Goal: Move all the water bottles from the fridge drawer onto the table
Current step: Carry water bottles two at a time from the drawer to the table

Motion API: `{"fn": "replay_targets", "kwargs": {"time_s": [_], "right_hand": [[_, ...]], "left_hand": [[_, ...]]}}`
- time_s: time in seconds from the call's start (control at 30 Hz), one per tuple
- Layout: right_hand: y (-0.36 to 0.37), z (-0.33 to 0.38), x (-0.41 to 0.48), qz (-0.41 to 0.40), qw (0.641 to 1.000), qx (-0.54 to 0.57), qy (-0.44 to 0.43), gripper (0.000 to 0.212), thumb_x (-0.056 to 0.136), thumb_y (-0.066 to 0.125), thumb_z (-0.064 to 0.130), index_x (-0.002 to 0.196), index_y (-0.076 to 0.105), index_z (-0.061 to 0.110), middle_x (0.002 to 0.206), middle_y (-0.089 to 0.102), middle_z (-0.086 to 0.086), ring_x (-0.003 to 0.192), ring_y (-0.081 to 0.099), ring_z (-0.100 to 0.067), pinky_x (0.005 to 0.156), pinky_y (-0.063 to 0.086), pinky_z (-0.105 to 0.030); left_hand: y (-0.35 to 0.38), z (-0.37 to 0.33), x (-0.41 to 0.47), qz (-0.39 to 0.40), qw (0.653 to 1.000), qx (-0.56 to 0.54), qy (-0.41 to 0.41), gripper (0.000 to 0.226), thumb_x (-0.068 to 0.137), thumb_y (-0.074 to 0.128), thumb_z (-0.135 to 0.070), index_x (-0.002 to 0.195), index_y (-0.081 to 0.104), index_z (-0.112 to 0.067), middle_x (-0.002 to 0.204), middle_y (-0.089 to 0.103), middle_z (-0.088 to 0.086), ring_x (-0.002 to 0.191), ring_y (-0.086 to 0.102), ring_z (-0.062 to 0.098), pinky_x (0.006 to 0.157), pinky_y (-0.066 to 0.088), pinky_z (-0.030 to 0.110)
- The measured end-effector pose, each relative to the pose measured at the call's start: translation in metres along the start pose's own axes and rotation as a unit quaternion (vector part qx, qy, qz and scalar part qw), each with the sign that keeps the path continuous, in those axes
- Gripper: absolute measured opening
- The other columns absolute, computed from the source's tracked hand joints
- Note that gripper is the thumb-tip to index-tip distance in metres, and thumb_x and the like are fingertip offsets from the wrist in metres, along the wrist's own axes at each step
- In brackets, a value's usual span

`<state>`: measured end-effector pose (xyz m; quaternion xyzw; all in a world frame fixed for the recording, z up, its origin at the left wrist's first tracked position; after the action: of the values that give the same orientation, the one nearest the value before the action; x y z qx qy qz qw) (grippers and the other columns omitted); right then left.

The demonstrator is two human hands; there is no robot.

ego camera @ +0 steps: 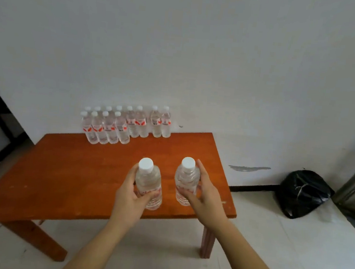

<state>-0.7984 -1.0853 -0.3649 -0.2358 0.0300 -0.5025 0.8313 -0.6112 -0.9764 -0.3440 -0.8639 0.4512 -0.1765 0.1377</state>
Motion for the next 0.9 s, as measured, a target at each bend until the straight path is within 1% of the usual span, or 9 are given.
{"fn": "replay_targets", "kwargs": {"time_s": [0.13, 0.27, 0.33, 0.4, 0.47, 0.6, 0.73, 0.8, 0.9], "right_hand": [[0.01, -0.014, 0.093, 0.014, 1.0, 0.003, 0.0, 0.094, 0.088, 0.071, 0.041, 0.152, 0.004, 0.049, 0.155, 0.037, 0.016, 0.14, 0.041, -0.008, 0.113, 0.042, -0.038], [0.023, -0.023, 0.178, 0.03, 0.999, -0.005, -0.012, 0.094, 0.087, 0.073, 0.037, 0.157, 0.012, 0.033, 0.154, 0.041, 0.01, 0.139, 0.043, -0.012, 0.111, 0.043, -0.036], [0.035, -0.027, 0.21, 0.039, 0.999, 0.002, -0.011, 0.089, 0.086, 0.076, 0.032, 0.156, 0.021, 0.028, 0.148, 0.047, 0.013, 0.133, 0.047, -0.009, 0.107, 0.045, -0.027], [0.05, -0.03, 0.239, 0.057, 0.998, 0.002, -0.015, 0.081, 0.084, 0.078, 0.03, 0.15, 0.029, 0.031, 0.134, 0.049, 0.029, 0.121, 0.051, 0.006, 0.095, 0.043, -0.008], [0.066, -0.035, 0.267, 0.078, 0.997, -0.001, -0.013, 0.076, 0.083, 0.079, 0.029, 0.142, 0.033, 0.039, 0.119, 0.046, 0.042, 0.106, 0.051, 0.02, 0.082, 0.041, 0.001], [0.099, -0.048, 0.313, 0.096, 0.995, -0.013, -0.001, 0.074, 0.079, 0.083, 0.028, 0.136, 0.038, 0.043, 0.115, 0.052, 0.039, 0.103, 0.053, 0.02, 0.087, 0.045, -0.007], [0.132, -0.067, 0.358, 0.1, 0.994, -0.028, 0.024, 0.074, 0.077, 0.084, 0.022, 0.131, 0.038, 0.042, 0.112, 0.052, 0.037, 0.102, 0.051, 0.024, 0.082, 0.041, 0.0], [0.15, -0.078, 0.382, 0.1, 0.993, -0.039, 0.045, 0.074, 0.077, 0.084, 0.023, 0.132, 0.038, 0.042, 0.115, 0.053, 0.034, 0.101, 0.054, 0.019, 0.08, 0.04, 0.001], [0.179, -0.09, 0.421, 0.11, 0.988, -0.079, 0.071, 0.075, 0.077, 0.084, 0.025, 0.138, 0.041, 0.03, 0.119, 0.059, 0.02, 0.102, 0.057, 0.003, 0.078, 0.04, -0.002]], "left_hand": [[0.003, 0.013, 0.081, -0.011, 1.0, 0.016, -0.011, 0.083, 0.071, 0.086, -0.026, 0.139, 0.041, -0.039, 0.131, 0.057, -0.019, 0.123, 0.055, 0.012, 0.101, 0.051, 0.043], [-0.007, 0.028, 0.149, -0.034, 0.999, 0.03, -0.009, 0.081, 0.07, 0.087, -0.021, 0.136, 0.043, -0.037, 0.126, 0.059, -0.019, 0.118, 0.059, 0.01, 0.097, 0.053, 0.039], [-0.017, 0.042, 0.174, -0.06, 0.997, 0.051, -0.016, 0.08, 0.068, 0.089, -0.02, 0.132, 0.044, -0.038, 0.125, 0.057, -0.016, 0.117, 0.057, 0.011, 0.094, 0.052, 0.033], [-0.027, 0.053, 0.198, -0.083, 0.993, 0.081, -0.019, 0.083, 0.066, 0.09, -0.019, 0.131, 0.042, -0.038, 0.124, 0.051, -0.012, 0.116, 0.053, 0.011, 0.092, 0.049, 0.028], [-0.033, 0.066, 0.225, -0.087, 0.991, 0.098, -0.026, 0.084, 0.065, 0.09, -0.018, 0.131, 0.042, -0.037, 0.124, 0.047, -0.009, 0.115, 0.05, 0.01, 0.093, 0.049, 0.03], [-0.039, 0.104, 0.283, -0.074, 0.99, 0.114, -0.047, 0.086, 0.063, 0.091, -0.016, 0.135, 0.046, -0.024, 0.124, 0.046, -0.005, 0.115, 0.05, 0.015, 0.098, 0.049, 0.04], [-0.041, 0.146, 0.345, -0.055, 0.99, 0.117, -0.054, 0.087, 0.062, 0.092, -0.02, 0.136, 0.047, -0.024, 0.127, 0.051, -0.006, 0.116, 0.051, 0.015, 0.1, 0.049, 0.045], [-0.042, 0.168, 0.378, -0.039, 0.99, 0.125, -0.057, 0.087, 0.061, 0.092, -0.024, 0.136, 0.048, -0.024, 0.131, 0.054, -0.006, 0.12, 0.052, 0.016, 0.1, 0.048, 0.046], [-0.043, 0.206, 0.424, -0.016, 0.985, 0.154, -0.069, 0.088, 0.061, 0.091, -0.03, 0.138, 0.048, -0.026, 0.134, 0.056, -0.008, 0.125, 0.05, 0.018, 0.101, 0.045, 0.045]]}}
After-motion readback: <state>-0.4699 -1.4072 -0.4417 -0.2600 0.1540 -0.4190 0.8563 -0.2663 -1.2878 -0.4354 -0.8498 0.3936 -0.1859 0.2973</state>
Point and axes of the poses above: each hand's wrist, its own x-axis towards the middle knuckle, its own y-axis out of the palm, z = x × y, the point moved 9 cm from there along x, towards the middle knuckle
